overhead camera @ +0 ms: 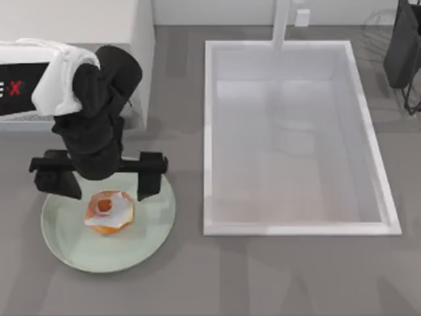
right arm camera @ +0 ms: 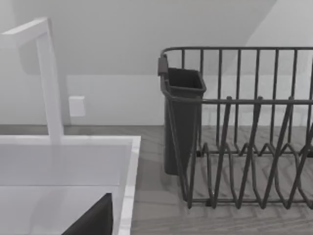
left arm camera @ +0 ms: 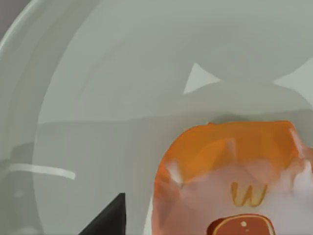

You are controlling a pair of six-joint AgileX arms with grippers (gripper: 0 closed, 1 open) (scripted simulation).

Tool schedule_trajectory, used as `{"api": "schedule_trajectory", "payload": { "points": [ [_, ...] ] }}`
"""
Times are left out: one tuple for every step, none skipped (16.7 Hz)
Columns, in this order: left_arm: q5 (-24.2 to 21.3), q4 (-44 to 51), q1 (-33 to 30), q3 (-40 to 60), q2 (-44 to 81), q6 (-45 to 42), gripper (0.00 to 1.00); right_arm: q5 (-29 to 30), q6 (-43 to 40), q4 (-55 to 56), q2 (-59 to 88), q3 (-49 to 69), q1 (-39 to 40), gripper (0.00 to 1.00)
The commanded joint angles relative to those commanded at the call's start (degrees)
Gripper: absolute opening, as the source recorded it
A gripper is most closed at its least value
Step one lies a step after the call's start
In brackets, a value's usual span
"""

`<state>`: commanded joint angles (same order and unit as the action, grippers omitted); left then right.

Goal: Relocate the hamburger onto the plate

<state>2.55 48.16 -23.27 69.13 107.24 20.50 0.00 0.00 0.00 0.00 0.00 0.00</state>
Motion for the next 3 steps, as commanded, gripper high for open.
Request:
{"api": "schedule_trajectory", "payload": {
  "points": [
    [0.0,0.0,0.0,0.0,0.0,0.0,1.00,0.0,0.0,0.0,0.0,0.0,0.0,1.00],
    [0.0,0.0,0.0,0.0,0.0,0.0,1.00,0.0,0.0,0.0,0.0,0.0,0.0,1.00],
    [0.0,0.0,0.0,0.0,0.0,0.0,1.00,0.0,0.0,0.0,0.0,0.0,0.0,1.00]
  ]
}}
